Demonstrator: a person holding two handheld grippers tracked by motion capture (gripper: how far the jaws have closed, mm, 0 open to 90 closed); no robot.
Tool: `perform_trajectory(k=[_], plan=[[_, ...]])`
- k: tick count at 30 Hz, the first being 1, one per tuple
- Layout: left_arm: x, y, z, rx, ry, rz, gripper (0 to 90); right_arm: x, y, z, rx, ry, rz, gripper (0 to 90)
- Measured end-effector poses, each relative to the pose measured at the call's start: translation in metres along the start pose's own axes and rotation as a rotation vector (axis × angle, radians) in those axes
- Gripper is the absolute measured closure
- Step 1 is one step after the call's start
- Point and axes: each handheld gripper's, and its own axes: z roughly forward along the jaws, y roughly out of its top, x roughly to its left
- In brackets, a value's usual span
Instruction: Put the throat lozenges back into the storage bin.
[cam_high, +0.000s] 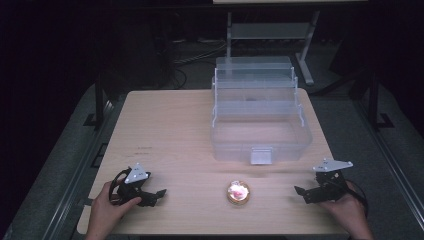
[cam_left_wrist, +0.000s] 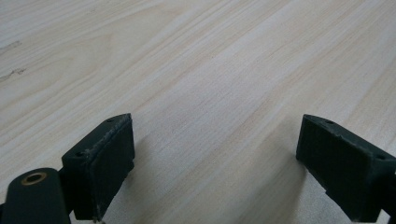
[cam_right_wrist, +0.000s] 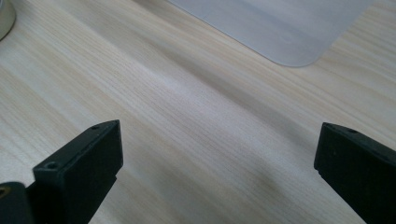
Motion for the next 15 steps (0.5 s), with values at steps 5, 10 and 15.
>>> perform_trajectory(k=[5, 10, 15], plan=[[0.000, 0.000, 0.000, 0.000, 0.000, 0.000, 10.6, 0.003, 0.006, -0.004, 0.008, 0.003, -0.022, 0.8], [0.000, 0.000, 0.000, 0.000, -0.001, -0.003, 10.6, 0.006, 0.013, -0.008, 0.024, 0.010, -0.039, 0.8], [0.000, 0.000, 0.000, 0.000, -0.001, -0.002, 10.6, 0.009, 0.020, -0.012, 0.033, 0.018, -0.064, 0.8]])
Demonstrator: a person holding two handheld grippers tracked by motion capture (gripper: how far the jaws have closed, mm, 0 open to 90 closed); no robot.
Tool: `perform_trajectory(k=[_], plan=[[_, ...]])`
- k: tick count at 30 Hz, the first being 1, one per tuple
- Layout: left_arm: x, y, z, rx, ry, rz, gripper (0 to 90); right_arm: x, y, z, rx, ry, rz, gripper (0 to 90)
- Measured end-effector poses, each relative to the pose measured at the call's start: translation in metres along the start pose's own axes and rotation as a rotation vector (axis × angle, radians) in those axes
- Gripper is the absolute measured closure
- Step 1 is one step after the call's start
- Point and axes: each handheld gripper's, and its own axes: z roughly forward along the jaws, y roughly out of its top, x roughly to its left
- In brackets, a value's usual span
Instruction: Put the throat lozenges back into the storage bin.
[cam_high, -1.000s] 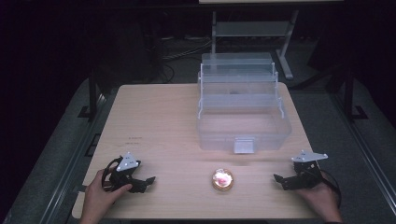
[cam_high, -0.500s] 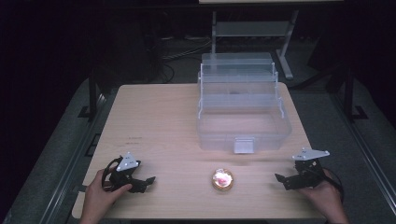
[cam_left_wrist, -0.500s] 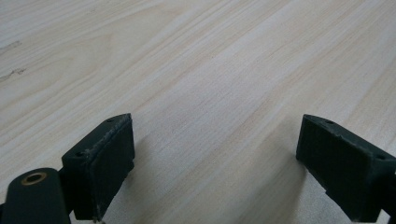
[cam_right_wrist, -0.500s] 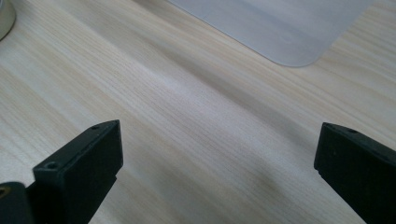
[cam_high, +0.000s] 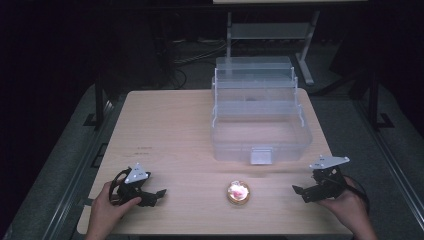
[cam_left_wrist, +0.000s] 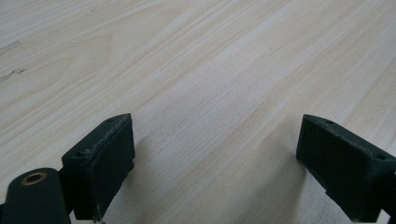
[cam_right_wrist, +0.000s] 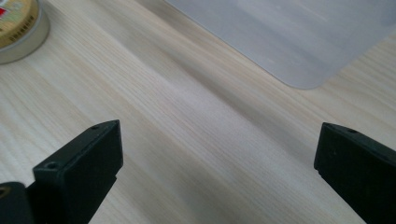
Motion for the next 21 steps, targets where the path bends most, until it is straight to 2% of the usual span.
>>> perform_trajectory(k=[11, 21], plan=[[0.000, 0.000, 0.000, -0.003, 0.001, -0.001, 10.6, 0.005, 0.016, -0.009, 0.006, 0.012, -0.042, 0.8], [0.000, 0.000, 0.000, -0.003, 0.001, -0.001, 10.6, 0.015, 0.030, -0.012, 0.018, 0.043, -0.089, 0.8]])
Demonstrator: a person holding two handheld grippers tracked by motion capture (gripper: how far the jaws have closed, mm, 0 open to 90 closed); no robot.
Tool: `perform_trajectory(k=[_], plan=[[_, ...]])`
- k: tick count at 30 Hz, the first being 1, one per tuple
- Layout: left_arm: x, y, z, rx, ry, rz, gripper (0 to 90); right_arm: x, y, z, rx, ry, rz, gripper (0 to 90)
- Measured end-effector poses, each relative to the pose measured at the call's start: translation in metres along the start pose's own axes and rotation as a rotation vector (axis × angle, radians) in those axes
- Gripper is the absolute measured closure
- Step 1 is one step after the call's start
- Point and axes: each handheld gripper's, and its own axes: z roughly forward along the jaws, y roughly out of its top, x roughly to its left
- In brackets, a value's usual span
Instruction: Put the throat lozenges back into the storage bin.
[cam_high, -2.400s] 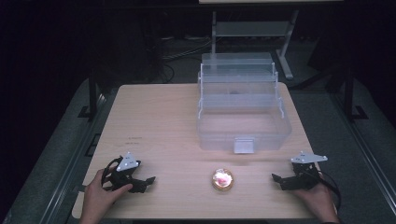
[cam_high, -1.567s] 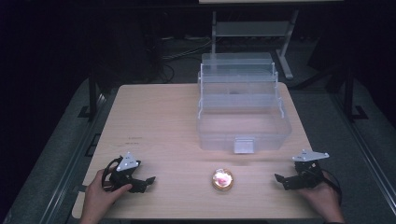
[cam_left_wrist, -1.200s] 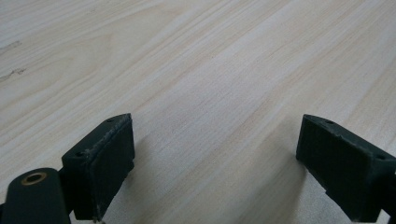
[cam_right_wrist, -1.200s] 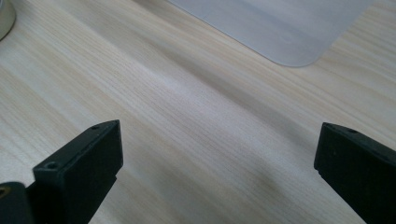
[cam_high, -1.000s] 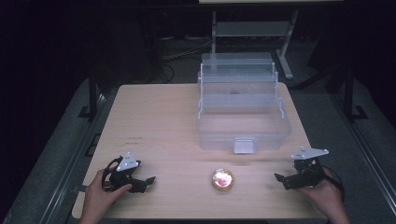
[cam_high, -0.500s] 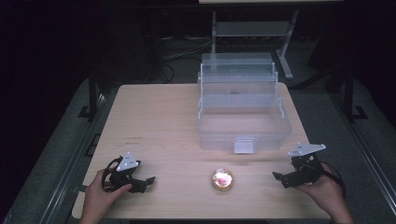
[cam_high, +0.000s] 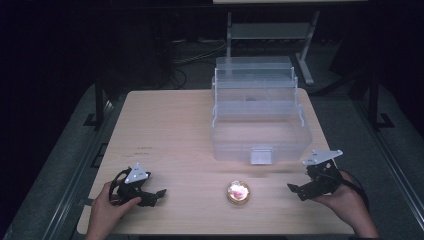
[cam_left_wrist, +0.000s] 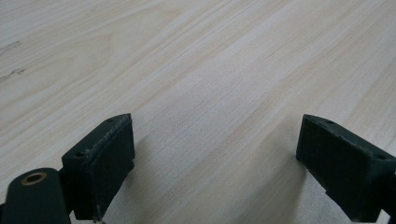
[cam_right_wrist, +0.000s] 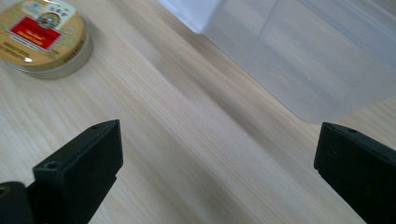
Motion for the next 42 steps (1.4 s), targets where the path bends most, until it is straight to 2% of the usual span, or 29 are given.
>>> perform_trajectory(k=[1, 4, 14, 42], plan=[[0.000, 0.000, 0.000, 0.000, 0.000, 0.000, 10.6, 0.003, 0.004, 0.001, -0.009, 0.019, -0.003, 0.8], [0.000, 0.000, 0.000, 0.000, 0.000, 0.000, 10.6, 0.006, 0.010, 0.003, -0.009, 0.035, -0.018, 0.8], [0.000, 0.000, 0.000, 0.000, 0.000, 0.000, 10.6, 0.016, 0.024, 0.010, 0.009, 0.059, -0.062, 0.8], [0.000, 0.000, 0.000, 0.000, 0.000, 0.000, 10.6, 0.034, 0.049, 0.024, 0.062, 0.124, -0.126, 0.8]])
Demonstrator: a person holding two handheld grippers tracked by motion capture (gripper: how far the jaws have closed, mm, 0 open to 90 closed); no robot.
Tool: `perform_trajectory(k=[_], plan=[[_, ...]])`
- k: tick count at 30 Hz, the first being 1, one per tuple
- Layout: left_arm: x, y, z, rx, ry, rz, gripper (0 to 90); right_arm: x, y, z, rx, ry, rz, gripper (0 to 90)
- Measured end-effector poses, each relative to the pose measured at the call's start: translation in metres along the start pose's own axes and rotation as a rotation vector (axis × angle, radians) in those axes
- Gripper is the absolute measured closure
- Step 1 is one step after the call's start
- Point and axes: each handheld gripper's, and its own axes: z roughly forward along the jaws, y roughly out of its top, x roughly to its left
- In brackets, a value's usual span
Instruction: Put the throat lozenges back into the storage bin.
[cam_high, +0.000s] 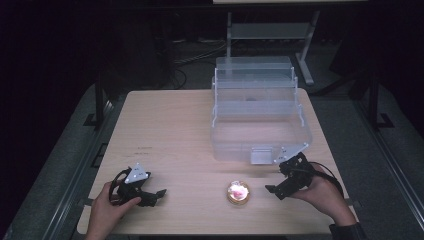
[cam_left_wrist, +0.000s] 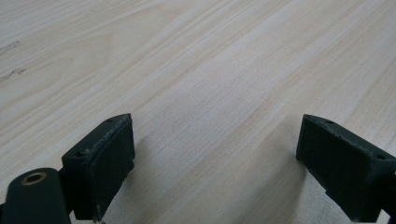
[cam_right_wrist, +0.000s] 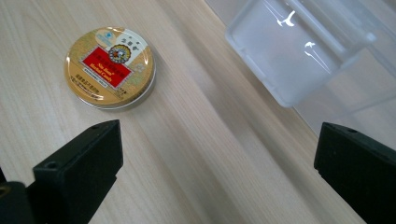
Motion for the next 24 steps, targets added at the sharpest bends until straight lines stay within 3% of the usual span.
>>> perform_trajectory(k=[24], plan=[[0.000, 0.000, 0.000, -0.001, 0.000, -0.003, 10.6, 0.020, 0.031, 0.026, 0.066, 0.072, -0.095, 0.8]])
